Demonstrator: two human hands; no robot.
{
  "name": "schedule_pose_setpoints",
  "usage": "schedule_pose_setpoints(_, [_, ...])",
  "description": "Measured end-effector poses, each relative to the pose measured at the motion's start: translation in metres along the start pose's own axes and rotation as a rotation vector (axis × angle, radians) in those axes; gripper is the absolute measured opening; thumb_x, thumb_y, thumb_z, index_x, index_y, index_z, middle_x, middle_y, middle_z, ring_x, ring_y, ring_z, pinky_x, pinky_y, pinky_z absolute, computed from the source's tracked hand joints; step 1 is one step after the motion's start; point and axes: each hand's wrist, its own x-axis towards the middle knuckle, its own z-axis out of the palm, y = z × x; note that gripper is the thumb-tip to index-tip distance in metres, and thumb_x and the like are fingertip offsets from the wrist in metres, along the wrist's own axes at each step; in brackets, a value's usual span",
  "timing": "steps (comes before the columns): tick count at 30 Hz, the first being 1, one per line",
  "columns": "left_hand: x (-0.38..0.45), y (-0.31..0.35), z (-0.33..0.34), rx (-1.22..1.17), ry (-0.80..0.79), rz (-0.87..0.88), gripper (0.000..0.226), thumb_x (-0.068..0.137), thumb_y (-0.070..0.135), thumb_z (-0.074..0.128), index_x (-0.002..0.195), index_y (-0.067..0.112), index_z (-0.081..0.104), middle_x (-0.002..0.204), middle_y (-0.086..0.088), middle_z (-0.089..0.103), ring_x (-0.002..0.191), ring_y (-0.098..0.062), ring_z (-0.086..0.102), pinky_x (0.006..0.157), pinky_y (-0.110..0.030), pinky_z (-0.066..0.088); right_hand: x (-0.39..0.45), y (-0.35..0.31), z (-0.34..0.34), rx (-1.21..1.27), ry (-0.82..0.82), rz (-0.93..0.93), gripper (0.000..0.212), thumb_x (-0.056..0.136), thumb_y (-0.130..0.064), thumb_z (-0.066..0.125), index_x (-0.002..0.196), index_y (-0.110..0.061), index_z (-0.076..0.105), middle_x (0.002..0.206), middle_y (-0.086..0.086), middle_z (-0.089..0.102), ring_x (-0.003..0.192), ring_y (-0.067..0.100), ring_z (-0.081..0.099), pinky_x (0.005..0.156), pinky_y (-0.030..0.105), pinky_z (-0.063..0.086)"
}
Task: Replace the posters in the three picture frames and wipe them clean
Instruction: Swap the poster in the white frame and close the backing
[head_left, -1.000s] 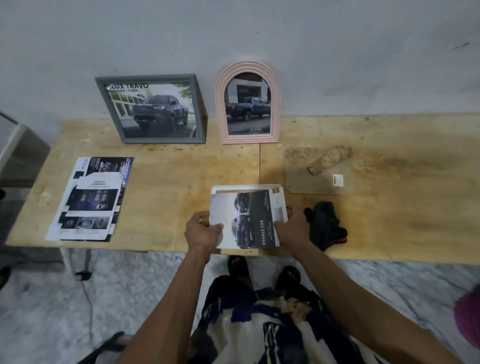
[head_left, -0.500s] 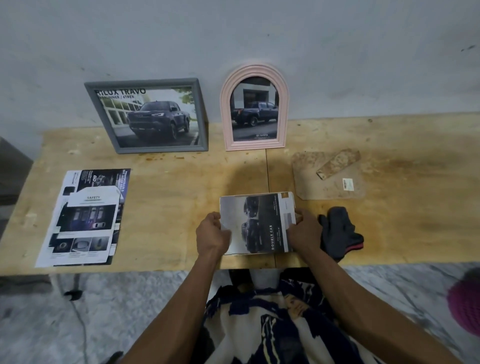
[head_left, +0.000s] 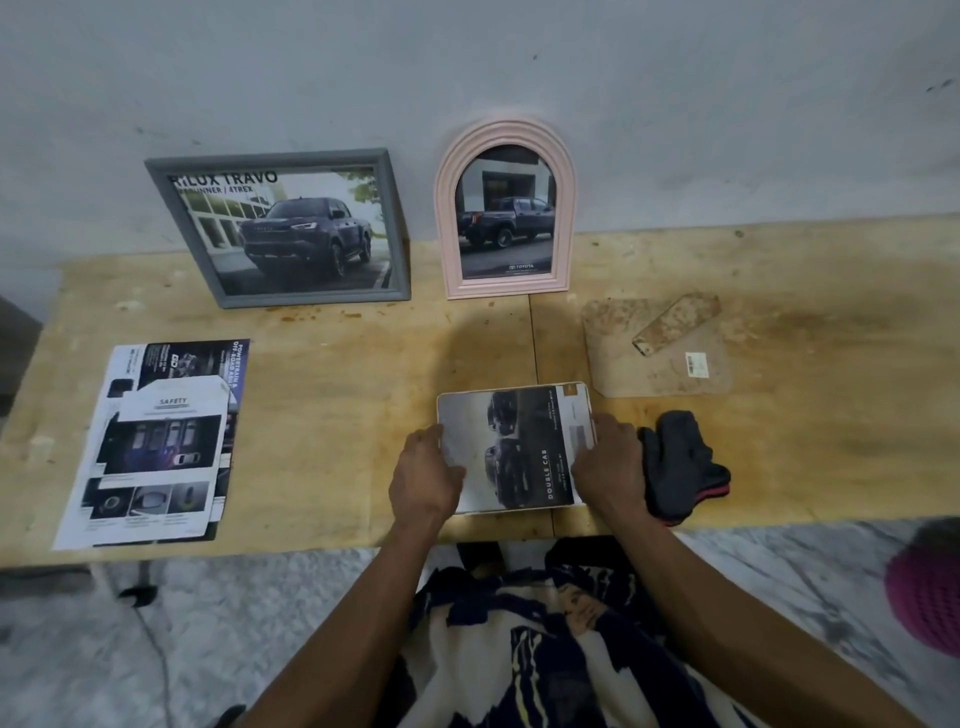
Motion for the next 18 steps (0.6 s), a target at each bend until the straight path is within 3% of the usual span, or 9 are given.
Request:
schedule_pose_setpoints(2, [-0.0009, 0.0005, 0.0017, 0.070, -0.052, 0.011, 0.064, 0.086, 0.027, 0.071, 0.145, 0.019, 0.046, 0.135, -0.006, 0.045, 0.120, -0.026, 0.052, 0.088, -0.041, 0.052, -0.0025, -0.0005, -0.0017, -0.043, -0.023, -0.030, 0.044, 0.088, -0.011, 0.049, 0.131, -0.020, 0.050, 0.127, 0.008, 0.047, 0.112, 0.027, 0.045, 0.088, 0.038, 0.046])
schedule_pose_setpoints(6, [0.0009, 0.0010, 0.0035, 0.146, -0.087, 0.052, 0.068, 0.088, 0.033, 0.070, 0.148, 0.018, 0.041, 0.135, -0.005, 0.038, 0.120, -0.026, 0.049, 0.086, -0.039, 0.051, -0.0047, -0.0001, -0.0060, -0.129, -0.148, -0.065, 0.057, 0.090, -0.025, 0.052, 0.144, -0.031, 0.036, 0.146, -0.001, 0.026, 0.126, 0.024, 0.033, 0.094, 0.042, 0.046])
schedule_pose_setpoints(12, [0.0026, -0.0002, -0.0032, 0.244, -0.147, 0.078, 0.082, 0.083, 0.044, 0.075, 0.150, 0.022, 0.034, 0.135, -0.001, 0.035, 0.118, -0.023, 0.050, 0.082, -0.038, 0.052, -0.0026, -0.0017, -0.0082, -0.174, -0.182, -0.090, 0.059, 0.091, -0.032, 0.050, 0.146, -0.029, 0.032, 0.148, 0.001, 0.024, 0.128, 0.025, 0.030, 0.096, 0.044, 0.046])
schedule_pose_setpoints(18, [0.0057, 0.0000, -0.0057, 0.202, -0.174, 0.076, 0.095, 0.076, 0.038, 0.083, 0.152, 0.024, 0.026, 0.141, 0.000, 0.031, 0.121, -0.023, 0.048, 0.085, -0.040, 0.053, -0.0039, -0.0068, -0.0076, -0.190, -0.177, -0.142, 0.058, 0.091, -0.034, 0.056, 0.143, -0.020, 0.035, 0.145, 0.004, 0.029, 0.126, 0.024, 0.032, 0.096, 0.044, 0.047])
